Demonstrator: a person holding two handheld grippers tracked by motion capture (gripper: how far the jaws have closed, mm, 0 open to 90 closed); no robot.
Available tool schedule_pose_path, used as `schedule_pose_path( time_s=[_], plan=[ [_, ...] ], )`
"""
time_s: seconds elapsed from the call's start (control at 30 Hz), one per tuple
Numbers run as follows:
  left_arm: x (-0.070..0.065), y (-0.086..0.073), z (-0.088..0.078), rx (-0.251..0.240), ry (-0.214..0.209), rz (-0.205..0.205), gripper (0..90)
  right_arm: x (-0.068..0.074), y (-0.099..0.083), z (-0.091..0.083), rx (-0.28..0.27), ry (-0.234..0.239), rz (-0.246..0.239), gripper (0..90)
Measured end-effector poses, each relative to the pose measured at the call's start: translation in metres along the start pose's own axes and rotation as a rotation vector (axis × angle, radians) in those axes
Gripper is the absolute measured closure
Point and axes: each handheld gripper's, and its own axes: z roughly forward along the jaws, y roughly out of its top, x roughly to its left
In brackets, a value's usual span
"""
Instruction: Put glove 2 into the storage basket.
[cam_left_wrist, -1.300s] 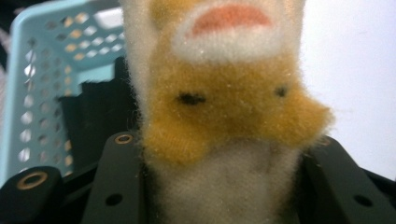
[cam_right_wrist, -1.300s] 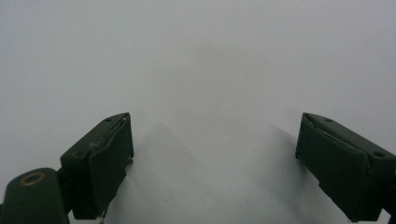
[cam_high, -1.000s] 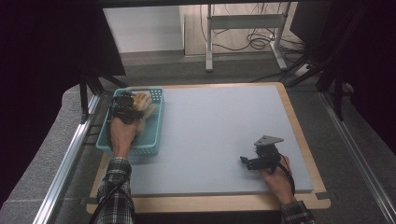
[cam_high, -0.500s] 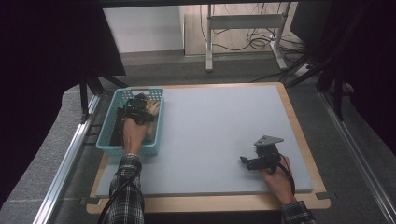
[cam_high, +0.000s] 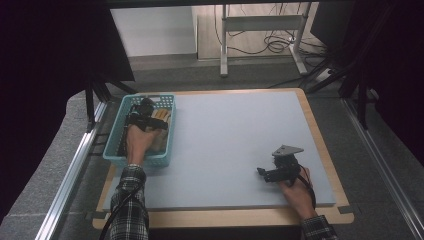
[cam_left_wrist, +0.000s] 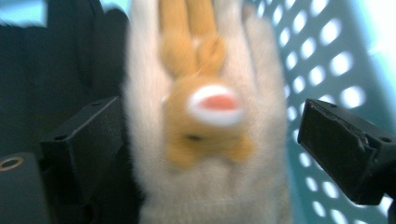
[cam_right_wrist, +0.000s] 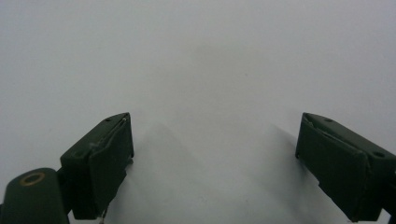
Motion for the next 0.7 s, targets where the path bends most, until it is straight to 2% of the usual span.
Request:
schedule_pose_path(
  time_s=[0.07, 0.13, 0.27, 0.33, 0.37, 0.4, 0.47, 0.6, 0.7],
  plan=[
    [0.000, 0.001, -0.008, -0.030, 0.005, -0.002, 10.7, 0.000, 0.000, 0.000, 0.000, 0.000, 0.000, 10.7],
    [-0.001, 0.000, -0.011, -0.041, 0.007, 0.012, 17.5, 0.000, 0.000, 0.000, 0.000, 0.000, 0.000, 10.7],
    [-0.003, -0.005, -0.003, -0.001, 0.050, 0.052, 35.5, 0.000, 0.000, 0.000, 0.000, 0.000, -0.001, 10.7],
    [-0.003, -0.007, 0.004, 0.017, 0.062, 0.039, 44.5, 0.000, 0.000, 0.000, 0.000, 0.000, 0.000, 10.7],
    [-0.003, -0.008, 0.007, 0.029, 0.080, 0.047, 48.7, 0.000, 0.000, 0.000, 0.000, 0.000, 0.000, 10.7],
    [-0.002, -0.009, 0.009, 0.025, 0.080, 0.040, 53.9, 0.000, 0.000, 0.000, 0.000, 0.000, 0.000, 10.7],
    [-0.001, -0.008, 0.007, 0.014, 0.057, 0.021, 58.1, 0.000, 0.000, 0.000, 0.000, 0.000, 0.000, 10.7],
    [-0.005, -0.005, -0.004, -0.020, -0.050, 0.000, 61.7, 0.000, 0.000, 0.000, 0.000, 0.000, 0.000, 10.7],
    [-0.010, -0.004, -0.005, -0.012, -0.068, 0.006, 61.5, 0.000, 0.000, 0.000, 0.000, 0.000, 0.000, 10.7]
  ],
)
